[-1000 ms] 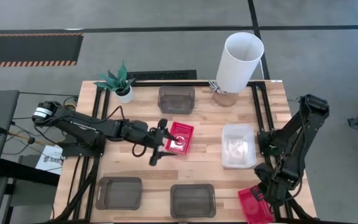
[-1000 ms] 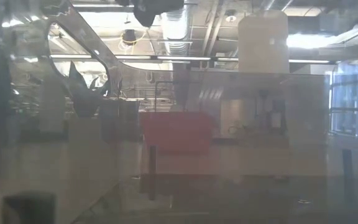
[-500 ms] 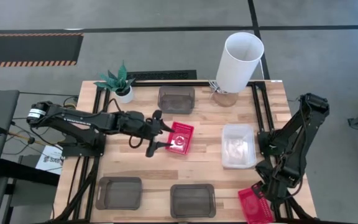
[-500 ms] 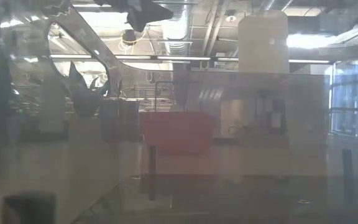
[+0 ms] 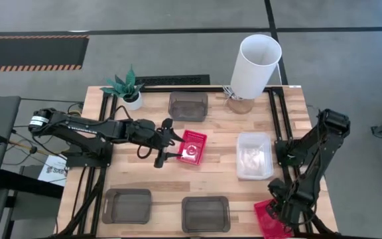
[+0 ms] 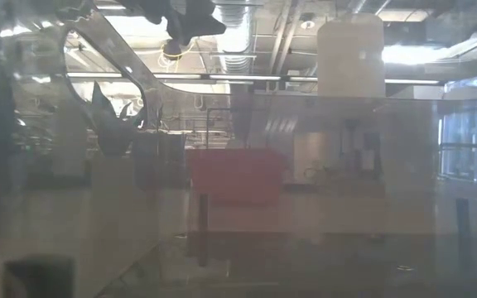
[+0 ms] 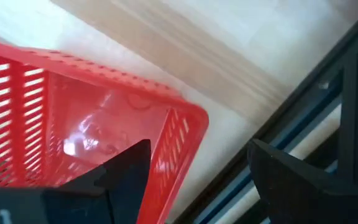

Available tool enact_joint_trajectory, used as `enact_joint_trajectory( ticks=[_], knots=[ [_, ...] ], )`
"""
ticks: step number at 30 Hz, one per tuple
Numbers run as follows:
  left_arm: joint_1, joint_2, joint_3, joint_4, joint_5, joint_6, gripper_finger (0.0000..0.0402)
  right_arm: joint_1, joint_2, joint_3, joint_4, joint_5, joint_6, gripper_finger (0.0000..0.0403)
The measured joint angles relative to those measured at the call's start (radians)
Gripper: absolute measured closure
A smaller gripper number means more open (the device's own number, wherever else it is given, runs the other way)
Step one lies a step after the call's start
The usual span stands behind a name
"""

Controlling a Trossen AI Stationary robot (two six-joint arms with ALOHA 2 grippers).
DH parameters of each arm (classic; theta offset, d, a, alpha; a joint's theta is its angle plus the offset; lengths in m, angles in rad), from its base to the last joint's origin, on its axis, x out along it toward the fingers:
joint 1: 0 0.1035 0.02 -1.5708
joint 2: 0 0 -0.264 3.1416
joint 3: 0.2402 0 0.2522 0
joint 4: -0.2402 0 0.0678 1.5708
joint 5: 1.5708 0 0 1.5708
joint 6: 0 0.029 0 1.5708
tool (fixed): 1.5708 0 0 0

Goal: Stack baskets by color
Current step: Stack the right red bin on top of the left red bin

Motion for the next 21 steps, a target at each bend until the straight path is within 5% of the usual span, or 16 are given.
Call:
enact_joint_trajectory(
  ticks=[11,17,19,21],
  knots=[
    [0.0,0.0,0.0,-0.001,0.008,-0.019,0.0152,-0.002,0.058,-0.001,0.08,-0.005,-0.03,0.0143],
    [0.0,0.0,0.0,0.0,0.008,-0.018,0.0152,-0.011,0.045,-0.001,0.067,0.026,-0.026,0.0292],
    [0.0,0.0,0.0,0.0,0.007,-0.014,0.0152,-0.015,0.025,0.0,0.053,0.089,-0.036,0.0362],
    [0.0,0.0,0.0,0.001,0.005,-0.004,0.0152,-0.023,-0.01,0.01,0.004,0.163,-0.057,0.0384]
  ],
)
